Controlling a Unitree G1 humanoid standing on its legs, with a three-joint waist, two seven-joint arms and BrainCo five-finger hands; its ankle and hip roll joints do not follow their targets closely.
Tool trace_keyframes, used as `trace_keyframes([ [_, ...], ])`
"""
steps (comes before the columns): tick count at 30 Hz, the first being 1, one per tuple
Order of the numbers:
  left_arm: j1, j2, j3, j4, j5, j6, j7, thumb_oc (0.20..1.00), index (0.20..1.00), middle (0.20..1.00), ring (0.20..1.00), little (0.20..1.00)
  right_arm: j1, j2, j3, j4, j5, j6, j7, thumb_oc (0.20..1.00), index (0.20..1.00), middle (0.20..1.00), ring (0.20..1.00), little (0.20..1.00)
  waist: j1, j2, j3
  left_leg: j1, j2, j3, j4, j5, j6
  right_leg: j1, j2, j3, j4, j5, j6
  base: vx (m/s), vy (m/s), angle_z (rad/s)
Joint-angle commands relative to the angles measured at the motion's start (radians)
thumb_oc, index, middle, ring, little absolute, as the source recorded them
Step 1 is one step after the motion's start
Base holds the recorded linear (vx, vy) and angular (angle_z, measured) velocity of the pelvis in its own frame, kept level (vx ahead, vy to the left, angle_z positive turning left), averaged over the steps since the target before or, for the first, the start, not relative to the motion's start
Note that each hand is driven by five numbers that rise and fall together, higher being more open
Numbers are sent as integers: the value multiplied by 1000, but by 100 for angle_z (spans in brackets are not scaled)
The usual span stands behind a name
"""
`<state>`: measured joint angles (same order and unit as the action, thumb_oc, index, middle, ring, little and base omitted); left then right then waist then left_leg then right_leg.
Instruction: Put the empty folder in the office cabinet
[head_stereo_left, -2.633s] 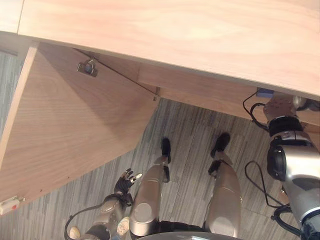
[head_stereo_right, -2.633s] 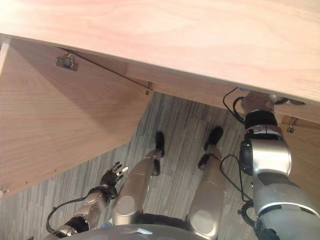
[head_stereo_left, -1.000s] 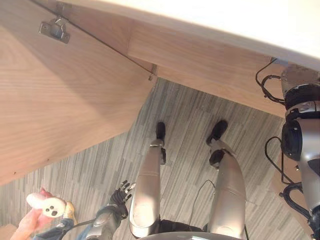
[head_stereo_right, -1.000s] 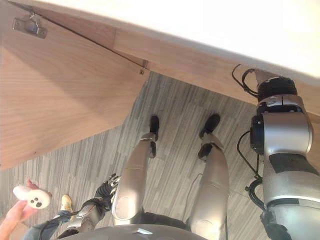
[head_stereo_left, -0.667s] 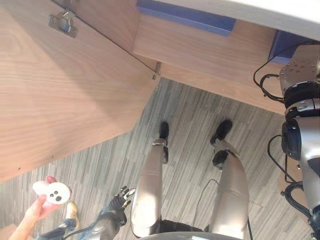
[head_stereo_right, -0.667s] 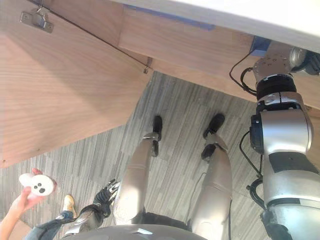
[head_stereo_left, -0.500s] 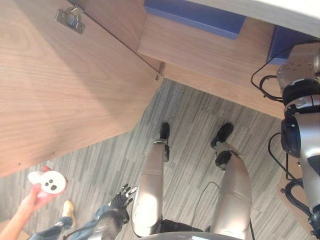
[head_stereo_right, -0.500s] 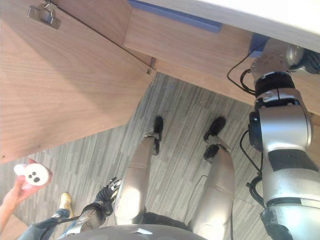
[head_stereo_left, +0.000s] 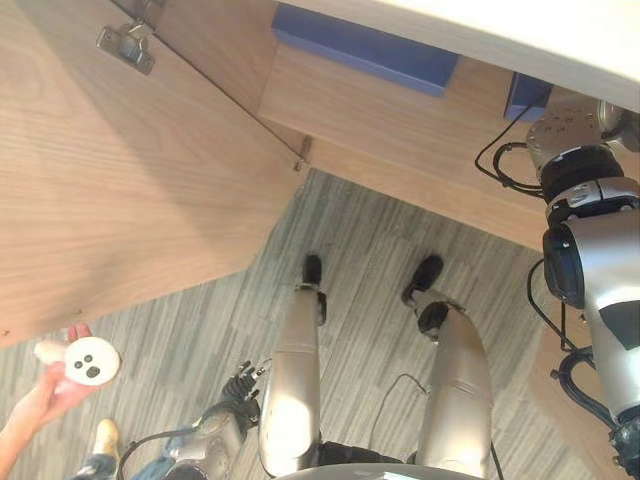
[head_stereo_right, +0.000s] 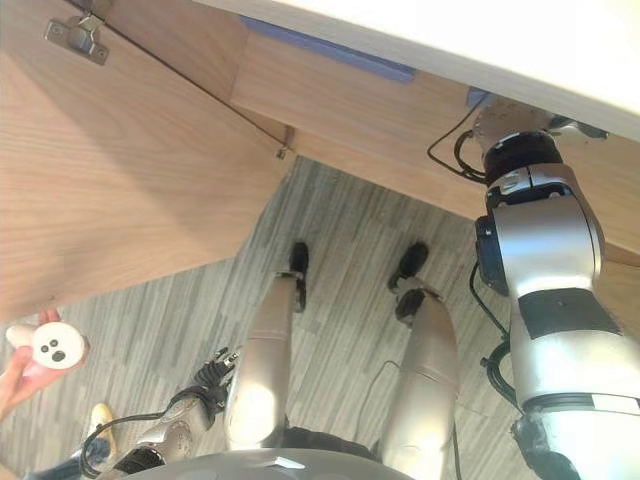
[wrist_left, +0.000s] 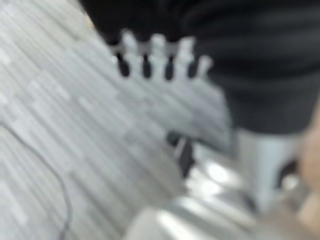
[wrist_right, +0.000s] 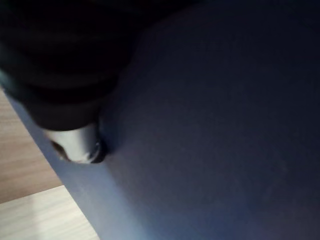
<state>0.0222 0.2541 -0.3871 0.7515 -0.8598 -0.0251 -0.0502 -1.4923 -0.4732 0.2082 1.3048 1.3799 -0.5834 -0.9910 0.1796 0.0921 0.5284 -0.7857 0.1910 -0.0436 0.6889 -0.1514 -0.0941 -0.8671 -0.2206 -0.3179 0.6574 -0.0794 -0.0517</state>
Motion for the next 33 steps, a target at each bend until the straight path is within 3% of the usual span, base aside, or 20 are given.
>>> trace_keyframes([
  [1, -31, 14, -16, 63, -34, 20, 26, 1000, 1000, 1000, 1000, 1000, 47, -71, 44, -70, -31, -45, 9, 200, 200, 200, 200, 200, 41, -1, -8, -112, 8, 24, 150, 68, 26, 84, 34, 33, 14, -94, 28, 0, 0, 0],
  [2, -37, 10, -17, 67, -42, 22, 28, 1000, 1000, 1000, 1000, 1000, 47, -70, 49, -70, -31, -40, 19, 580, 580, 580, 580, 580, 38, 1, -8, -116, 9, 25, 155, 71, 26, 81, 34, 36, 16, -96, 26, -2, 25, -4],
  [4, -40, 8, -16, 68, -44, 23, 28, 1000, 1000, 1000, 1000, 1000, 47, -71, 51, -71, -33, -36, 31, 580, 580, 580, 580, 580, 37, 2, -8, -117, 8, 26, 157, 71, 26, 80, 34, 38, 18, -97, 26, -2, 18, -4],
  [5, -50, 9, -17, 68, -48, 35, 30, 1000, 1000, 1000, 1000, 1000, 47, -68, 55, -71, -32, -19, 50, 1000, 1000, 1000, 1000, 1000, 35, 4, -8, -119, 7, 27, 160, 73, 25, 77, 34, 40, 19, -97, 26, -3, 26, -6],
  [7, -67, 3, -15, 77, -54, 45, 32, 1000, 1000, 1000, 1000, 1000, 48, -60, 65, -70, -40, 25, 102, 1000, 1000, 1000, 1000, 1000, 32, 6, -8, -120, 6, 32, 164, 71, 25, 76, 33, 43, 20, -99, 24, -7, 30, -8],
  [13, -118, -10, -10, 110, -68, 63, 39, 1000, 1000, 1000, 1000, 1000, 42, -26, 100, -60, -7, 80, 110, 1000, 1000, 1000, 1000, 1000, 25, 11, -8, -117, 10, 44, 170, 74, 25, 76, 27, 49, 24, -100, 23, -3, 43, -7],
  [22, -166, -23, -7, 140, -82, 86, 45, 1000, 1000, 1000, 1000, 1000, 38, -14, 109, -58, -32, 103, 109, 1000, 1000, 1000, 1000, 1000, 16, 3, -8, -103, 8, 54, 159, 65, 28, 88, 32, 52, 7, -94, 26, 4, 22, 3],
  [26, -181, -20, -6, 148, -70, 94, 46, 1000, 1000, 1000, 1000, 1000, 52, -7, 126, -66, -160, 201, 132, 1000, 1000, 1000, 1000, 1000, 11, -7, -8, -98, 4, 57, 155, 64, 28, 96, 38, 49, -14, -81, 30, -27, 16, -2],
  [33, -206, -23, 2, 182, -58, 91, 34, 1000, 1000, 1000, 1000, 1000, 98, 7, 157, -58, -157, 380, 170, 1000, 1000, 1000, 1000, 1000, -5, -24, -8, -76, 6, 75, 141, 53, 33, 121, 42, 53, -70, -55, 35, -39, 31, -3],
])
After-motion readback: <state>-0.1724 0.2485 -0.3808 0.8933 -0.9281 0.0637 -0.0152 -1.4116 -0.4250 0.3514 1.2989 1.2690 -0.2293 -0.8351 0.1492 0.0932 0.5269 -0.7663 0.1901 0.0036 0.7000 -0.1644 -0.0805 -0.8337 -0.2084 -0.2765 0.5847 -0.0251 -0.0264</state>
